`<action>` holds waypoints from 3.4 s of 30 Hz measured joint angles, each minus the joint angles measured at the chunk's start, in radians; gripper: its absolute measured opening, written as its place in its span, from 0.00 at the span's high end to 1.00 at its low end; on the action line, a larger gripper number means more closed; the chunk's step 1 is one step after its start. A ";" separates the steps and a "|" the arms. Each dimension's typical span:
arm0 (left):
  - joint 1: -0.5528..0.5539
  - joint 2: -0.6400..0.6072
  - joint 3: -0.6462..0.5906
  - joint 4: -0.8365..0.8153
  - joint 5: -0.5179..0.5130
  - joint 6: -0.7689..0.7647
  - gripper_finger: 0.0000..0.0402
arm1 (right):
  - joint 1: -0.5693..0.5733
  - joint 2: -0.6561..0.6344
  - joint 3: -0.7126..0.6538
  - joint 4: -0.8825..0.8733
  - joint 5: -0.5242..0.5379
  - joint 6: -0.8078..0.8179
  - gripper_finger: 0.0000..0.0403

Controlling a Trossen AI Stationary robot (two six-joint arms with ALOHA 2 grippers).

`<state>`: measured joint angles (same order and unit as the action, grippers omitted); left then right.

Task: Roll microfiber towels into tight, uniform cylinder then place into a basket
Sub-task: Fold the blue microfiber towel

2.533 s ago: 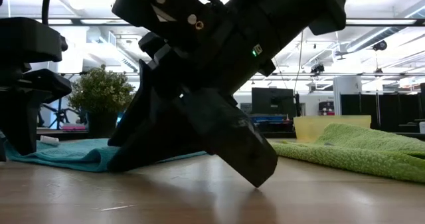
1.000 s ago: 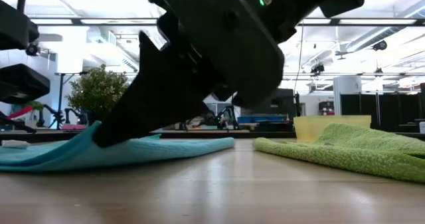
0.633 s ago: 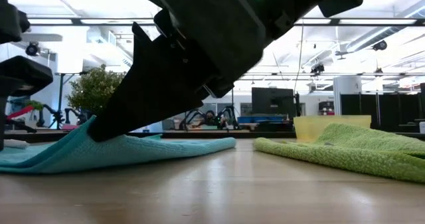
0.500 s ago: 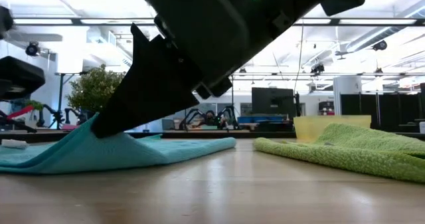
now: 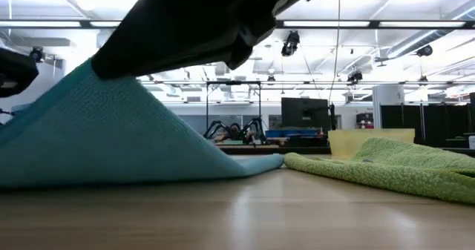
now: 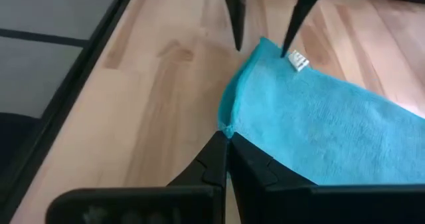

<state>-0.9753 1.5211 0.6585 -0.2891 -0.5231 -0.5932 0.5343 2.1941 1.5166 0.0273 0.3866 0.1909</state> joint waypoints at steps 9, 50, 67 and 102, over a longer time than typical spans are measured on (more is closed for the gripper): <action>-0.003 0.000 -0.003 -0.008 0.006 0.005 0.47 | 0.002 0.000 0.000 -0.002 0.047 -0.005 0.98; -0.100 0.215 0.151 -0.282 -0.213 0.550 0.47 | 0.005 -0.030 0.000 -0.031 0.087 -0.016 0.98; -0.099 0.217 0.150 -0.213 -0.182 0.547 0.78 | 0.005 -0.030 0.000 -0.031 0.087 -0.018 0.98; -0.100 0.180 0.395 -0.194 0.044 0.186 0.99 | 0.145 -0.074 0.000 -0.152 0.006 -0.016 0.98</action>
<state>-1.0755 1.7008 1.0538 -0.4831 -0.4786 -0.4075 0.6789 2.1204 1.5166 -0.1249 0.3931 0.1753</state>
